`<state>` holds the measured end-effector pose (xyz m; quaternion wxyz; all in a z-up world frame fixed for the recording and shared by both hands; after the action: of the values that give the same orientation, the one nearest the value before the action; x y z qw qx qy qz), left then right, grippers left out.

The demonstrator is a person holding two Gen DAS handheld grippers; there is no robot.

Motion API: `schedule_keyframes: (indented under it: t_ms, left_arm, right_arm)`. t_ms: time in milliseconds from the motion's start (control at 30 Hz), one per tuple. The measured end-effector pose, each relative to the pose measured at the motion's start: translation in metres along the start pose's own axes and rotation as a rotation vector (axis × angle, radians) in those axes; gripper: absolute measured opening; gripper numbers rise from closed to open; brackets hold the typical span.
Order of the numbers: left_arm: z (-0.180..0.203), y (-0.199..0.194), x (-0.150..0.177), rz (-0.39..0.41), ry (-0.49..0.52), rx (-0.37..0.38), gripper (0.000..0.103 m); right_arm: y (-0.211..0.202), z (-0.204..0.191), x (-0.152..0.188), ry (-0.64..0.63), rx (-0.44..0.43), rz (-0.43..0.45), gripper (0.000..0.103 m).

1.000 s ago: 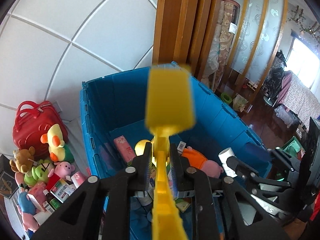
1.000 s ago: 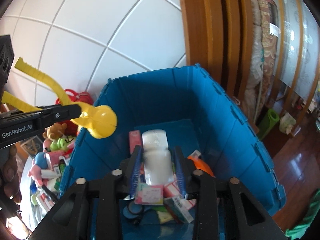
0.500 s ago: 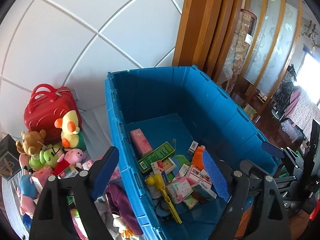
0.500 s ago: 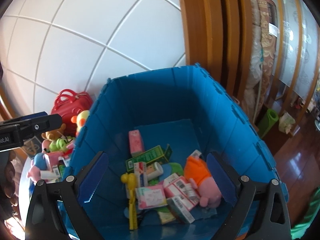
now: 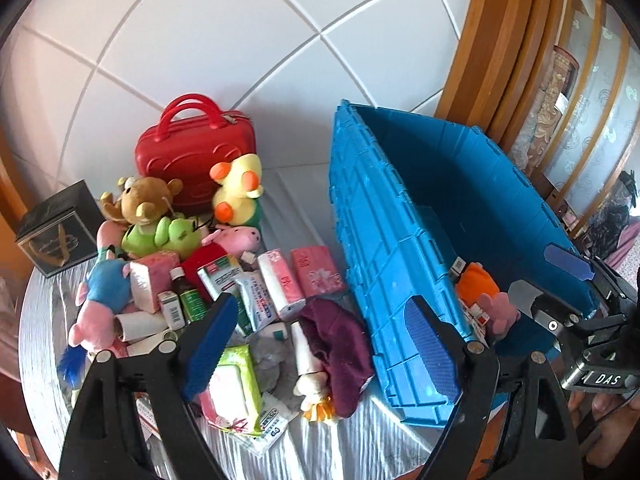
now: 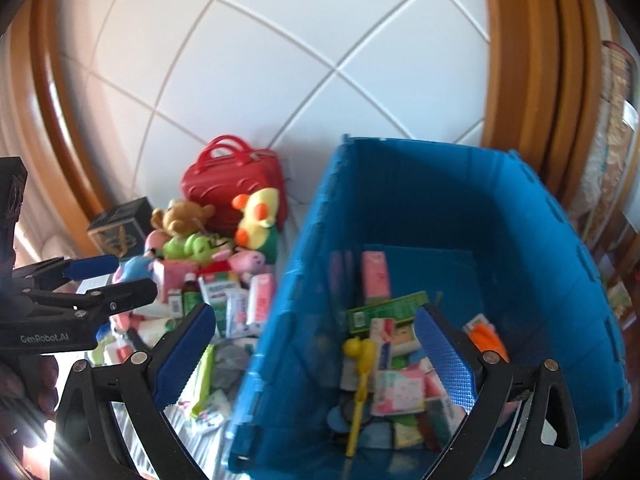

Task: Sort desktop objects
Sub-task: 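Bring both open tools back over the table pile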

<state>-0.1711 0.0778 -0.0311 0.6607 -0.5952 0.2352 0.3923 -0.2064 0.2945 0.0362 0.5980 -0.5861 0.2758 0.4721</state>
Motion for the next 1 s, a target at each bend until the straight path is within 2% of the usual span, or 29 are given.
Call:
schedule_keyframes:
  t_ms: [300,567,700,1000]
  left_arm:
    - [-0.106,-0.027,0.048,-0.027,-0.114,-0.138,0.085]
    - [-0.199,-0.035,0.108,-0.093,-0.214,-0.245,0.085]
    - [-0.239,-0.033,0.143,-0.142,-0.239,-0.296,0.085]
    - [-0.308,-0.013,0.227,-0.263,-0.299,-0.353,0.085]
  right_arm:
    - [0.021,-0.084,0.007,-0.078,-0.081,-0.017,0.101]
    - [0.057,-0.151,0.043,-0.127,-0.132,-0.083,0.102]
    - [0.081,-0.177,0.073,-0.138,-0.141,-0.141,0.102]
    - [0.138,-0.223,0.172,-0.151,-0.13,-0.333,0.102]
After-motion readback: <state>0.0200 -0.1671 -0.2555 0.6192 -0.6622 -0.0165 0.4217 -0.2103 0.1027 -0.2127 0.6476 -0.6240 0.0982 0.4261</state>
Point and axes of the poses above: each gripper's, at about its wrist camera, not at the fingertips, and y roughly the way its jaws point, z to its right, x to its underside, the point moved 5 cm from there along y, roughly the way its jaws point, and after that the axes turned 12 degrees about z, right-handed, at the moved point
